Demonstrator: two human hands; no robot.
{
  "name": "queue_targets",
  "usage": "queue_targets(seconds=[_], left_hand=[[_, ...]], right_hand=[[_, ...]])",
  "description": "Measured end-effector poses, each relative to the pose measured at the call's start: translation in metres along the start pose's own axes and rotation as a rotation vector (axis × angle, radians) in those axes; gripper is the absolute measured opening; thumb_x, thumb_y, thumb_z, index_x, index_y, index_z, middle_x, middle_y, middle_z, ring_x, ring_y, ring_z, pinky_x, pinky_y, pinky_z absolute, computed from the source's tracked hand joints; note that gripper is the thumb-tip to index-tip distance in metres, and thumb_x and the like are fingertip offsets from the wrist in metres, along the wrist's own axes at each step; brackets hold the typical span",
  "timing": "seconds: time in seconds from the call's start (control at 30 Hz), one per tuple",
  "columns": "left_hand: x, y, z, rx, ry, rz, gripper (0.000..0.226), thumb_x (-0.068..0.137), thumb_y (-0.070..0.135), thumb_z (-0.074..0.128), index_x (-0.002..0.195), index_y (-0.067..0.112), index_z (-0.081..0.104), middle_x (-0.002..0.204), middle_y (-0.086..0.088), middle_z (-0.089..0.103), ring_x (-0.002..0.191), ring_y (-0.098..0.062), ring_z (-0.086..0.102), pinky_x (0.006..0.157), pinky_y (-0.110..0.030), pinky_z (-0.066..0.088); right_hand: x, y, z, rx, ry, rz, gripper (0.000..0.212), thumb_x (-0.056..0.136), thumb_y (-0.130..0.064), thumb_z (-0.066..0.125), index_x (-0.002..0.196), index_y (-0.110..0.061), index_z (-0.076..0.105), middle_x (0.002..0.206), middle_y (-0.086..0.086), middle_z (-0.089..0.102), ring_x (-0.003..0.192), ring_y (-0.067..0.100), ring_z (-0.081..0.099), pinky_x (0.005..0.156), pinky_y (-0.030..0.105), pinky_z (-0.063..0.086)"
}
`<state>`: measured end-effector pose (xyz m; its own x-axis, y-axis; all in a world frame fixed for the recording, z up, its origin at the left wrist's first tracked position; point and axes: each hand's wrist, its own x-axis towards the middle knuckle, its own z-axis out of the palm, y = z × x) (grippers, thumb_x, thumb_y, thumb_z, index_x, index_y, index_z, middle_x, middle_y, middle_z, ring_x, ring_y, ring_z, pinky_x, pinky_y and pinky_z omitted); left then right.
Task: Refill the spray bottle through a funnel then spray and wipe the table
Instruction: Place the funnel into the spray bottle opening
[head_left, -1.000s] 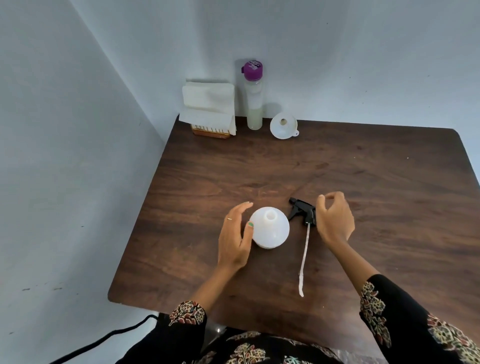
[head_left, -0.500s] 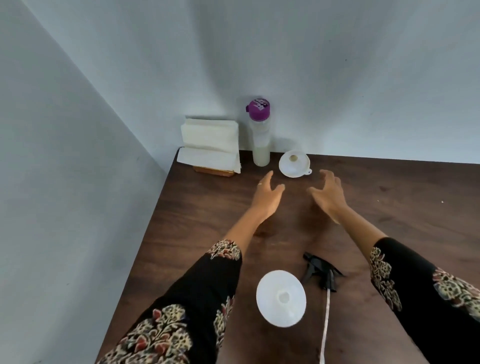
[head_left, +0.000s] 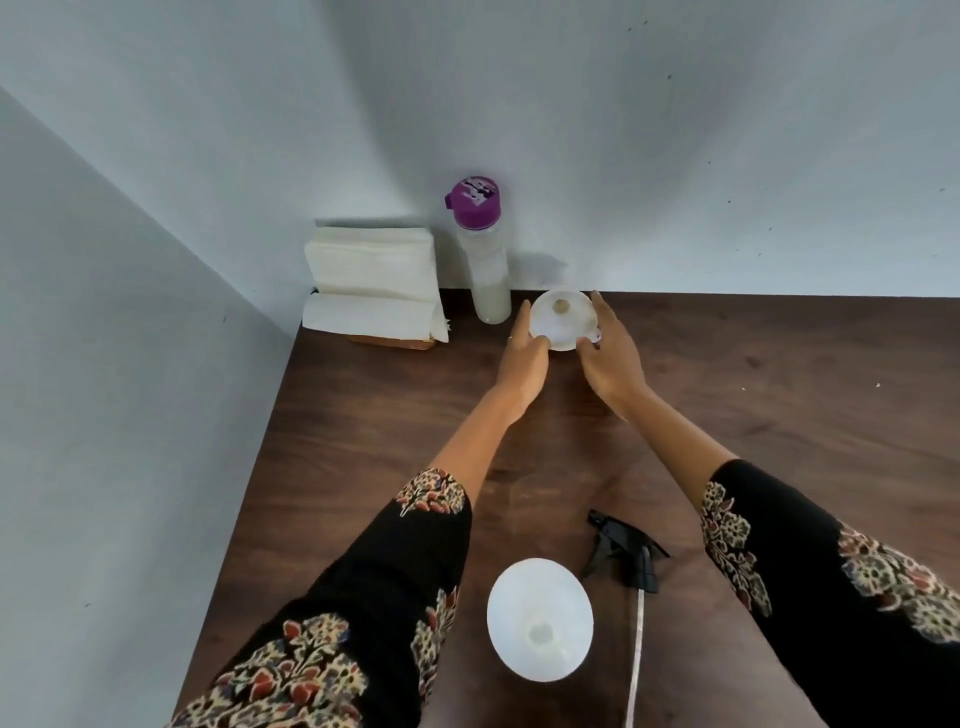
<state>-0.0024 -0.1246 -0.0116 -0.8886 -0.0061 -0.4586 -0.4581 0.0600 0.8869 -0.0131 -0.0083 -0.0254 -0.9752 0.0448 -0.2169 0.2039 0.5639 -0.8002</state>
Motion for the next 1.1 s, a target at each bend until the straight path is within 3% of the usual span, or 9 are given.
queue_targets(seconds=[0.17,0.23,0.3,0.37,0.5,0.6,0.7,0.9,1.1], left_hand=[[-0.055,-0.005,-0.012,-0.118,-0.019,0.08,0.054,0.094,0.017,0.045,0.146,0.018,0.029,0.152,0.0,0.034,0.14,-0.013,0.029,0.118,-0.036,0.024],[-0.093,0.001,-0.014,-0.15,-0.015,0.115,0.049,0.098,0.011,0.041,0.145,0.012,0.031,0.15,-0.002,0.036,0.138,-0.012,0.031,0.11,-0.018,0.03],[-0.136,0.002,-0.017,-0.149,-0.021,0.15,0.046,0.099,0.007,0.036,0.145,0.012,0.031,0.149,-0.002,0.037,0.136,-0.012,0.034,0.09,0.001,0.035],[-0.171,0.0,-0.02,-0.155,-0.016,0.178,0.045,0.1,0.007,0.035,0.144,0.015,0.033,0.147,0.002,0.04,0.133,-0.009,0.038,0.082,0.004,0.037],[-0.23,-0.005,-0.027,-0.136,-0.003,0.238,0.042,0.099,0.007,0.034,0.139,0.021,0.04,0.129,0.017,0.05,0.117,0.004,0.049,0.089,-0.003,0.041],[-0.26,-0.013,-0.033,-0.129,-0.016,0.28,0.04,0.098,0.006,0.036,0.126,0.032,0.047,0.122,0.015,0.056,0.113,0.002,0.054,0.093,-0.013,0.043],[-0.276,-0.025,-0.036,-0.116,-0.024,0.312,0.043,0.093,-0.001,0.04,0.122,0.028,0.051,0.114,0.015,0.06,0.104,0.011,0.058,0.081,-0.006,0.045],[-0.281,-0.074,-0.037,0.177,-0.093,0.18,0.054,0.076,0.022,0.056,0.125,0.041,0.045,0.133,0.013,0.052,0.123,-0.002,0.047,0.101,-0.027,0.041],[-0.279,-0.093,-0.027,0.225,-0.036,0.175,0.045,0.076,0.037,0.064,0.119,0.037,0.051,0.121,0.014,0.06,0.118,-0.005,0.052,0.1,-0.037,0.046]], right_hand=[[-0.043,-0.015,-0.02,-0.017,0.083,-0.133,0.045,0.1,-0.021,0.037,0.145,-0.02,0.036,0.14,0.006,0.049,0.126,0.021,0.046,0.1,0.033,0.037],[-0.064,-0.021,-0.029,-0.002,0.125,-0.174,0.04,0.101,-0.024,0.037,0.14,-0.018,0.044,0.138,0.004,0.053,0.126,0.02,0.049,0.102,0.033,0.039],[-0.091,-0.029,-0.035,0.01,0.145,-0.227,0.039,0.101,-0.027,0.037,0.136,-0.015,0.049,0.136,0.003,0.055,0.125,0.018,0.05,0.103,0.032,0.04],[-0.115,-0.037,-0.04,0.015,0.123,-0.262,0.037,0.101,-0.026,0.038,0.131,-0.013,0.055,0.13,0.002,0.06,0.117,0.013,0.054,0.095,0.026,0.044],[-0.158,-0.048,-0.054,-0.02,0.013,-0.277,0.029,0.099,-0.021,0.042,0.119,-0.014,0.062,0.112,0.0,0.066,0.1,0.014,0.057,0.071,0.014,0.039],[-0.194,-0.058,-0.064,-0.029,-0.048,-0.303,0.028,0.098,-0.021,0.043,0.115,-0.014,0.065,0.109,-0.002,0.067,0.098,0.014,0.057,0.074,0.019,0.041],[-0.223,-0.064,-0.075,-0.027,-0.059,-0.333,0.028,0.098,-0.022,0.044,0.113,-0.015,0.066,0.106,-0.006,0.067,0.096,0.012,0.058,0.074,0.018,0.042],[-0.254,-0.061,-0.075,-0.06,-0.063,-0.349,0.026,0.098,-0.019,0.045,0.112,-0.016,0.067,0.103,-0.008,0.066,0.094,0.01,0.059,0.071,0.011,0.04],[-0.261,-0.05,-0.066,-0.121,-0.077,-0.339,0.028,0.099,-0.017,0.044,0.118,-0.012,0.064,0.113,-0.001,0.067,0.097,0.007,0.053,0.071,0.006,0.036]])
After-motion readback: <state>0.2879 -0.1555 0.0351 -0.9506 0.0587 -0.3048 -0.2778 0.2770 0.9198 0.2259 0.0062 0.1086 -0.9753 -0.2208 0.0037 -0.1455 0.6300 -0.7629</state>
